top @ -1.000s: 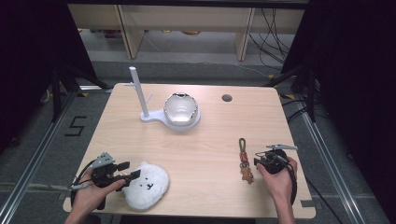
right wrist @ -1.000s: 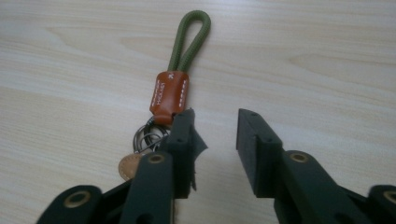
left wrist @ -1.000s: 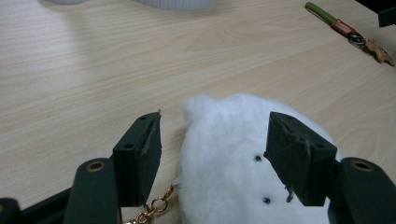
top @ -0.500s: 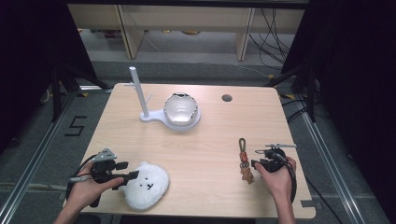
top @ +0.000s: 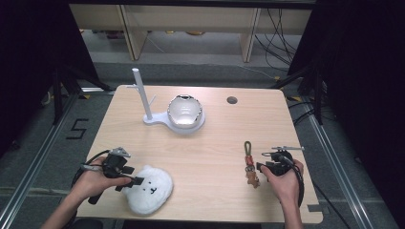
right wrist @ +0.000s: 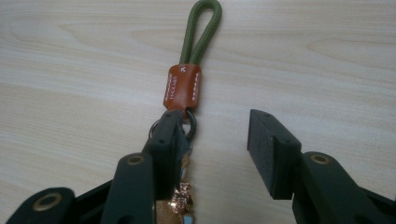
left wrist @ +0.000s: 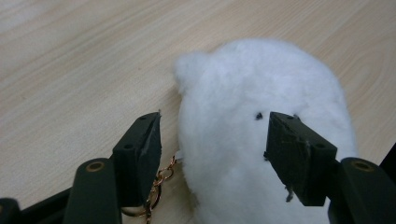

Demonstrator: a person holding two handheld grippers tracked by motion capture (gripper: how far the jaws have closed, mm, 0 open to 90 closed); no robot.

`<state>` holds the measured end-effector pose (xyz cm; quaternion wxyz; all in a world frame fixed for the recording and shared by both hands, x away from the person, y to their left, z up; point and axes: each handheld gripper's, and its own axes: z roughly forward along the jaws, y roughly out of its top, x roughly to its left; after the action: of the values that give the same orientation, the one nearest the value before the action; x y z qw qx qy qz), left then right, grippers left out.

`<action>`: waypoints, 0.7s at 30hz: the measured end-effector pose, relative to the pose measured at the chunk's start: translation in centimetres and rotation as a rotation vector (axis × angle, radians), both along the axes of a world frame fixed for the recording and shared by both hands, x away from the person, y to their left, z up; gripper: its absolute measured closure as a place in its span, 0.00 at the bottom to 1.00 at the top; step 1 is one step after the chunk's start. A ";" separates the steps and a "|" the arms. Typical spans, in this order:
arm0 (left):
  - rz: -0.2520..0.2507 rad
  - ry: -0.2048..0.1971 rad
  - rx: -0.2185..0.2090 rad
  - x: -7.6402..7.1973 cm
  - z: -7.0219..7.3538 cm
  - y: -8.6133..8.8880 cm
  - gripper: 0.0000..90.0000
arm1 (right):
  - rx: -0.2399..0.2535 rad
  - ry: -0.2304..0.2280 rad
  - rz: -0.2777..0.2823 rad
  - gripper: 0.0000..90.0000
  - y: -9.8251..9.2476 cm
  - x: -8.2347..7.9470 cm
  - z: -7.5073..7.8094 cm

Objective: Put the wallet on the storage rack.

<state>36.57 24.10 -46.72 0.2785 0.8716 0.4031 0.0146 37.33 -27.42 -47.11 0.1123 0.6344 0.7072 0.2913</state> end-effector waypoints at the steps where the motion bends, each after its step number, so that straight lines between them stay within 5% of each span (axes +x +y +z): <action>1: -0.024 0.012 0.026 0.2 0.0 0.1 0.39 | -0.001 0.001 -0.001 0.62 0.0 0.0 0.0; 10: -0.029 0.076 0.022 0.4 -1.3 -0.2 0.40 | -0.029 -0.011 0.038 0.61 -0.2 0.1 -0.4; 21: -0.029 0.078 0.028 0.3 -2.3 -0.8 0.52 | -0.033 -0.009 0.040 0.60 0.0 0.0 -0.4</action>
<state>36.87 23.33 -49.01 0.2506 0.8810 0.4008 -0.0176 37.37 -27.44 -47.53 0.1200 0.6171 0.7238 0.2844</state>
